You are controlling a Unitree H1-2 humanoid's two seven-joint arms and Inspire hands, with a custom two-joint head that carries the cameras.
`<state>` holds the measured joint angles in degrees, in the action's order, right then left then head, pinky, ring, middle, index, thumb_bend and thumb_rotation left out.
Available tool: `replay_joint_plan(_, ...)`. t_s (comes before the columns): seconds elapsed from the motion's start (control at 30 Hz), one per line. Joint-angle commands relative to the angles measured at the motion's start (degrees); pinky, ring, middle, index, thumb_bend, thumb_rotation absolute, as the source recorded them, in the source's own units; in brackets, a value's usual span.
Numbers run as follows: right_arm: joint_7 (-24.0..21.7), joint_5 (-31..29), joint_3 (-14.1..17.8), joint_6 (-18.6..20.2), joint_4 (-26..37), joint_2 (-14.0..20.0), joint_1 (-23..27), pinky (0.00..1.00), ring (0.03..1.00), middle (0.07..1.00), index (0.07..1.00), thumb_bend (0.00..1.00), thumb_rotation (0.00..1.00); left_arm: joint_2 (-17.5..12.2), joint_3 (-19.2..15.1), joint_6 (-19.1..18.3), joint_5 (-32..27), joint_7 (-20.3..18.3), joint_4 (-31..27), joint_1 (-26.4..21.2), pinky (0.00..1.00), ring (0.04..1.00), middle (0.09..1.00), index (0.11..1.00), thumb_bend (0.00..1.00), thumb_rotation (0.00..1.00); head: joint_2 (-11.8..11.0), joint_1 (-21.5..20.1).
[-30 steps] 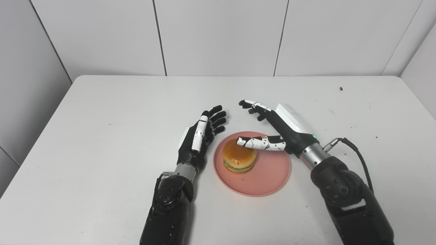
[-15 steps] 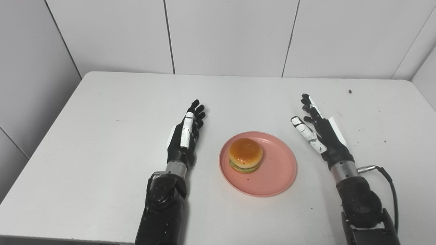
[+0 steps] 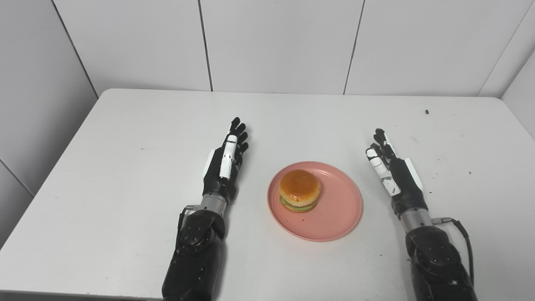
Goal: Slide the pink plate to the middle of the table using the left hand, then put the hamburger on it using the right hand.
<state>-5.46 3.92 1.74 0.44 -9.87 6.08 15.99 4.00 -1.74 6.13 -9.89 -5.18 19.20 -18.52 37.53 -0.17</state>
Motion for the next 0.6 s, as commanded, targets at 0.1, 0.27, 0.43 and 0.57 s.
replay_joint_plan(0.1,1.38,-3.02,0.94,-4.41,-2.0,-1.5,1.87,0.93,0.963,0.982,0.987,0.62,0.9,-1.03,-0.23,1.37,-1.27,-2.24,0.77,0.52,1.0,1.0,1.0,1.0,0.35,1.0,0.24,-0.72)
replay_joint_plan(0.27,2.49,-3.63,0.8,-6.74,-4.32,-2.29,2.18,0.96,0.989,1.0,1.0,0.63,0.93,-1.31,-0.07,0.14,-1.42,-2.75,0.67,0.55,1.0,1.0,1.0,1.0,0.34,0.98,0.43,-1.42)
replay_joint_plan(0.43,3.26,-4.41,1.14,-6.93,-5.2,-2.72,2.26,0.98,0.998,1.0,1.0,0.63,0.94,-1.2,0.24,-0.17,-1.03,-2.65,0.64,0.57,1.0,1.0,1.0,1.0,0.33,0.98,0.59,-1.47)
replay_joint_plan(0.57,2.71,-5.69,1.46,-7.02,-6.27,-2.77,2.64,1.0,1.0,1.0,1.0,0.59,0.94,-0.68,0.06,0.35,-1.11,-2.23,0.81,0.6,1.0,1.0,1.0,1.0,0.32,1.0,0.77,-1.56)
